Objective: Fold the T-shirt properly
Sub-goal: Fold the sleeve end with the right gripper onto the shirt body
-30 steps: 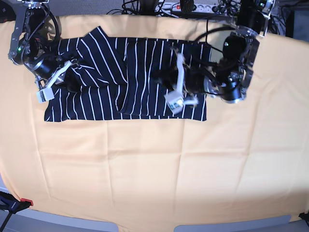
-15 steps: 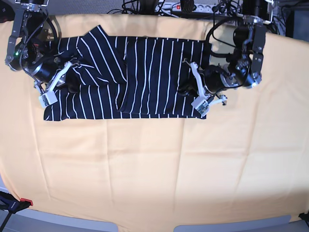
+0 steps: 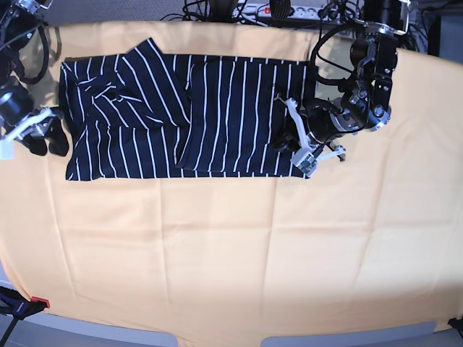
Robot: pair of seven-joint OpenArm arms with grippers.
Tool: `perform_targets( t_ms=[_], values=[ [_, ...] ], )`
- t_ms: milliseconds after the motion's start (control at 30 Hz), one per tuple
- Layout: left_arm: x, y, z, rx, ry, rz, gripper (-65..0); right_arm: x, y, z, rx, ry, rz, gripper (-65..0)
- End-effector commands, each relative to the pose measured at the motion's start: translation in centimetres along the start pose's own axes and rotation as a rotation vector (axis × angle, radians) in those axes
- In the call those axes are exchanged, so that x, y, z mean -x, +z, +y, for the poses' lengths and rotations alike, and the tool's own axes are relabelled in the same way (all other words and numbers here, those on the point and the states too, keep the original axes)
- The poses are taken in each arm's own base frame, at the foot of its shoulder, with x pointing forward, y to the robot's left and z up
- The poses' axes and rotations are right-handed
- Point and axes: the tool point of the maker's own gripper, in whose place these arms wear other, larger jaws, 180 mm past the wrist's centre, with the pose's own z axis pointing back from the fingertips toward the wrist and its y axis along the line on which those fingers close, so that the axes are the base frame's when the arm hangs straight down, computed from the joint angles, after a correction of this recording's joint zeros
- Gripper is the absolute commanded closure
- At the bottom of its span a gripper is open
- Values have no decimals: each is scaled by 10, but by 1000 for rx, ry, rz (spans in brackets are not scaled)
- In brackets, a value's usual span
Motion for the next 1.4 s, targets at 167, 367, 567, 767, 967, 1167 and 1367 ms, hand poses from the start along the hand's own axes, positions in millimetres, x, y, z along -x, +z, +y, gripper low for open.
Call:
perform_targets(
  t_ms=[167, 367, 567, 767, 967, 1167, 1367],
  values=[
    [19, 5, 15, -56, -15, 100, 0, 45, -5, -9, -95, -178, 69, -394],
    [22, 5, 13, -51, -11, 108, 0, 73, -5, 5, -253, -348, 108, -394],
    [20, 5, 10, -34, 4, 95, 0, 88, -10, 5, -261, -400, 138, -394],
    [20, 5, 10, -35, 3, 96, 0, 98, -36, 39, -346, -324, 244, -394],
    [20, 5, 10, -35, 3, 95, 0, 97, -52, 49, -360, -244, 299, -381],
    [20, 5, 11, -36, 2, 97, 0, 91, -50, 29, -293, -227, 287, -68],
    [10, 5, 17, -51, -8, 81, 0, 75, -38, 3, -233, -213, 251, 0]
  ],
)
